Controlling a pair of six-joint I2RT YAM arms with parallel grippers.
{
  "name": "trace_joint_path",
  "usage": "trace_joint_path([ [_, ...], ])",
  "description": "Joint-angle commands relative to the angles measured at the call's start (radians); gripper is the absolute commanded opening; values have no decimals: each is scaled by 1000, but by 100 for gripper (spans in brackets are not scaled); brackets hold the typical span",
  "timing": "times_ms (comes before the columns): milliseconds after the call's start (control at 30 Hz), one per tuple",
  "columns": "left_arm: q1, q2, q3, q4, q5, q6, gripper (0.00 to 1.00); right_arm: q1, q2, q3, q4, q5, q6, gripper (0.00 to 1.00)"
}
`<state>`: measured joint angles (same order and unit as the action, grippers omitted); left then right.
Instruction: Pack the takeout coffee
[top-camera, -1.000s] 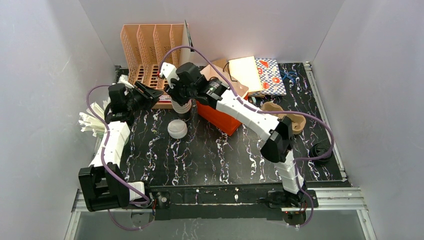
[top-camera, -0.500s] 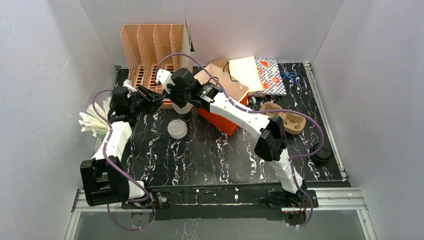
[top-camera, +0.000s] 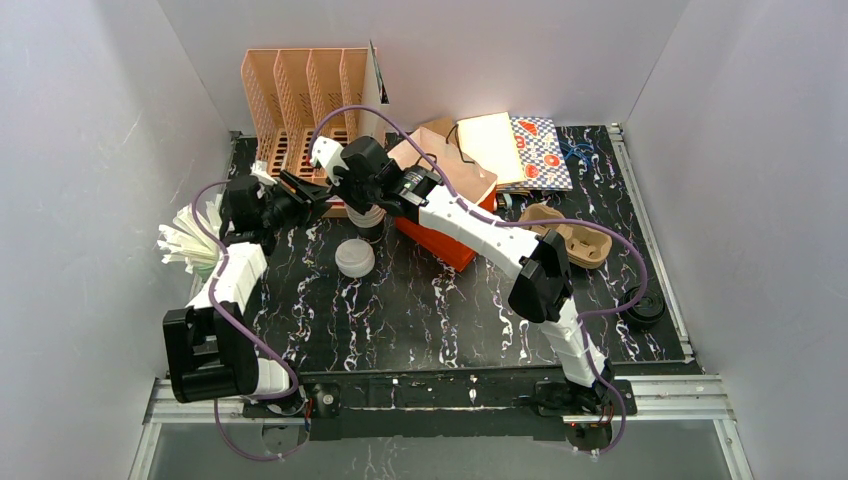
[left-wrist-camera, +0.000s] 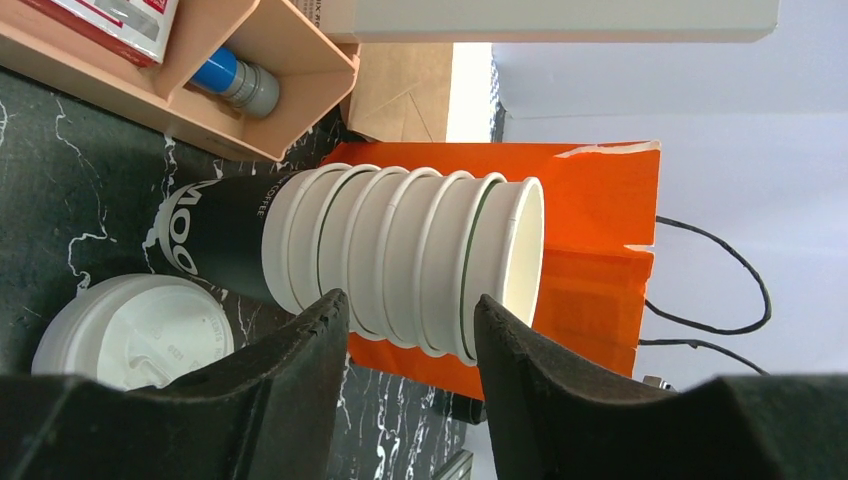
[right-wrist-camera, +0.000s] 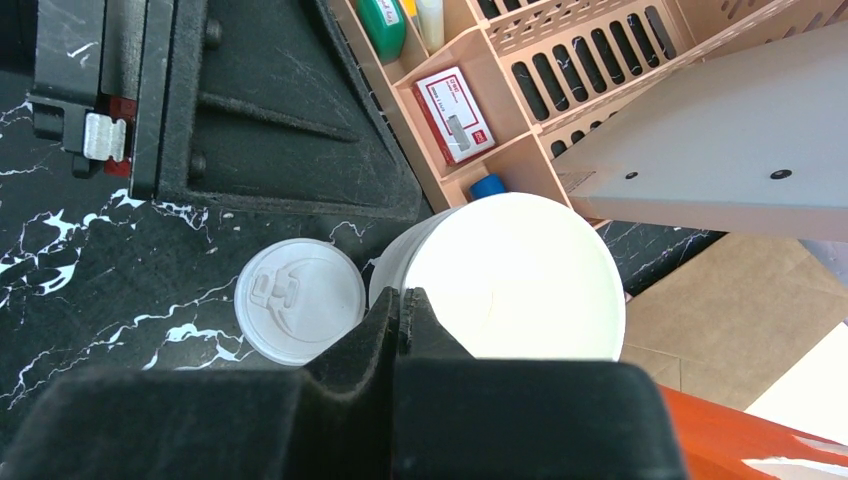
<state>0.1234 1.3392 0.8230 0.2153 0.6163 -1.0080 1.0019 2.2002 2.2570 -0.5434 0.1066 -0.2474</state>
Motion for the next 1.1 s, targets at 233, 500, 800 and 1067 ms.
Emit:
trace_joint_path([
  [233, -3, 31, -32, 82, 63, -43, 48, 6, -17, 20, 70, 19, -15, 1],
  [500, -8, 31, -42, 127, 64, -58, 54, 8, -20, 10, 82, 20, -18, 1],
  [800, -23, 66, -33, 128, 78, -53, 50, 10, -26, 6, 85, 13, -14, 1],
  [1067, -39, 102, -29, 67, 43, -7, 48, 10, -43, 16, 88, 15, -18, 1],
])
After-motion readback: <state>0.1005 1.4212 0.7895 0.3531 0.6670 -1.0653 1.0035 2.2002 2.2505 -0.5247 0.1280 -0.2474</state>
